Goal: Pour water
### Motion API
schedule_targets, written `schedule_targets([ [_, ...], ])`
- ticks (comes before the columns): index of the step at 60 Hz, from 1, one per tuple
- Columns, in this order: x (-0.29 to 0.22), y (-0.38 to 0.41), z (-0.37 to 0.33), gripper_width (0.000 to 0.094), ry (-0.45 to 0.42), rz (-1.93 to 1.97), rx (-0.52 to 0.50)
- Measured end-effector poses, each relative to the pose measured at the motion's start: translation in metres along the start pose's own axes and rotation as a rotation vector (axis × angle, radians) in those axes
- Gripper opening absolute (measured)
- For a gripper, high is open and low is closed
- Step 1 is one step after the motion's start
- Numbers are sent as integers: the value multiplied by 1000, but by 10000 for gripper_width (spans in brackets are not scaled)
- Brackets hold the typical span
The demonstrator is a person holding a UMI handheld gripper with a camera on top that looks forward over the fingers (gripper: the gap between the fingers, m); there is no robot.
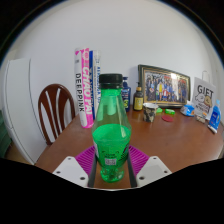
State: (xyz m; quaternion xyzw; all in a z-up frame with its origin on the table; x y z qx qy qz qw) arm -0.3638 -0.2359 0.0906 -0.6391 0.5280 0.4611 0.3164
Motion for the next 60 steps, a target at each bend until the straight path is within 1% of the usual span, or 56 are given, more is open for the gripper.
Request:
schedule_targets([
  [6, -1, -2, 0, 387, -7, -34, -1],
  [9, -1, -2, 0, 360, -3, -27, -2],
  [16, -12, -1, 2, 359, 1, 17, -20],
  [25, -67, -5, 15, 359, -69, 107, -65],
  [33, -137, -19, 42, 360, -165, 289, -139],
  [36, -164, -27, 54, 361, -200, 365, -181],
  [44, -221, -51, 97, 358, -273, 606, -275],
  [48, -238, -63, 122, 357, -281, 757, -339],
  [52, -249, -79, 146, 358, -288, 918, -374],
  [60, -255, -104, 187, 357, -281, 1285, -471],
])
Point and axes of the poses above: the point between the fingertips, and its own axes, seen from behind it with the camera up: y to the left, x down, z forward, the way the camera looks, the point moved 4 cm from there along -z, backward, against the way the camera looks, and after that the axes turned 10 degrees about -x, right-handed, at the moved point
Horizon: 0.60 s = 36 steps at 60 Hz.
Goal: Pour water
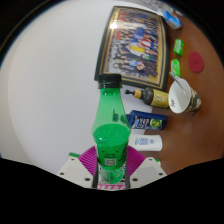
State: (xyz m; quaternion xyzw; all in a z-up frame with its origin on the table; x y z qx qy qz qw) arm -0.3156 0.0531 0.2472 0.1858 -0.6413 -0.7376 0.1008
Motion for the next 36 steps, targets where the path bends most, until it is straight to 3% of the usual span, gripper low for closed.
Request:
schedule_targets([
  [15, -26, -47, 24, 358, -72, 533, -54],
  [36, -23, -66, 33, 359, -50, 640, -34],
])
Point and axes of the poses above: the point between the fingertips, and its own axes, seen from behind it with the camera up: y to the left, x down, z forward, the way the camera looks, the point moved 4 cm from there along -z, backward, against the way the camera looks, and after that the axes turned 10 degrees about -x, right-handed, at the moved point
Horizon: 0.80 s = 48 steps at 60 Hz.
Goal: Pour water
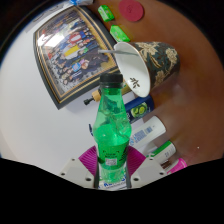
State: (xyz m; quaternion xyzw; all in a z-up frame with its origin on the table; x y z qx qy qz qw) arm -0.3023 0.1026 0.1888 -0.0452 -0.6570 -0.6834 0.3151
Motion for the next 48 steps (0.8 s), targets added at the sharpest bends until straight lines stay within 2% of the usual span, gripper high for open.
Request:
schedule_targets([
  [10, -2, 17, -2, 359, 38, -231, 46],
  [25, -31, 101, -20, 359, 68, -1017, 105],
  [38, -110, 156, -50, 359, 14, -1620, 236],
  [48, -192, 149, -68, 359, -48, -1850, 390],
])
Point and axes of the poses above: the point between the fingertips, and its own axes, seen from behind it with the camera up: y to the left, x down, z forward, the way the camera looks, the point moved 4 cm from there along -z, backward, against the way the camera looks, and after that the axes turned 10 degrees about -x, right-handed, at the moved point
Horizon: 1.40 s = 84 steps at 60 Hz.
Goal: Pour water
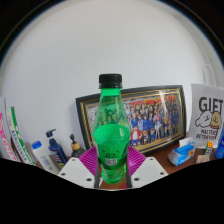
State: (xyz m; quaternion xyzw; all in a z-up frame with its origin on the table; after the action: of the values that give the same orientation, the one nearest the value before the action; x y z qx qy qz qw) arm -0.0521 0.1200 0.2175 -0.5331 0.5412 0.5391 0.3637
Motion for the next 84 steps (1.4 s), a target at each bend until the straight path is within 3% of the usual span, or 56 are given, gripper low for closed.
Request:
schedule_targets([
  [11, 73, -43, 19, 357, 117, -108, 40],
  [22, 111, -59, 24, 361, 169, -137, 58],
  [29, 110, -62, 22, 361, 139, -111, 67],
  [38, 110, -63, 23, 561, 154, -74, 64],
  [44, 117, -69, 17, 870, 208, -27, 89],
  [61, 104, -46, -54, 855, 305, -48, 169],
  [84, 68, 115, -247, 854, 397, -14, 117],
])
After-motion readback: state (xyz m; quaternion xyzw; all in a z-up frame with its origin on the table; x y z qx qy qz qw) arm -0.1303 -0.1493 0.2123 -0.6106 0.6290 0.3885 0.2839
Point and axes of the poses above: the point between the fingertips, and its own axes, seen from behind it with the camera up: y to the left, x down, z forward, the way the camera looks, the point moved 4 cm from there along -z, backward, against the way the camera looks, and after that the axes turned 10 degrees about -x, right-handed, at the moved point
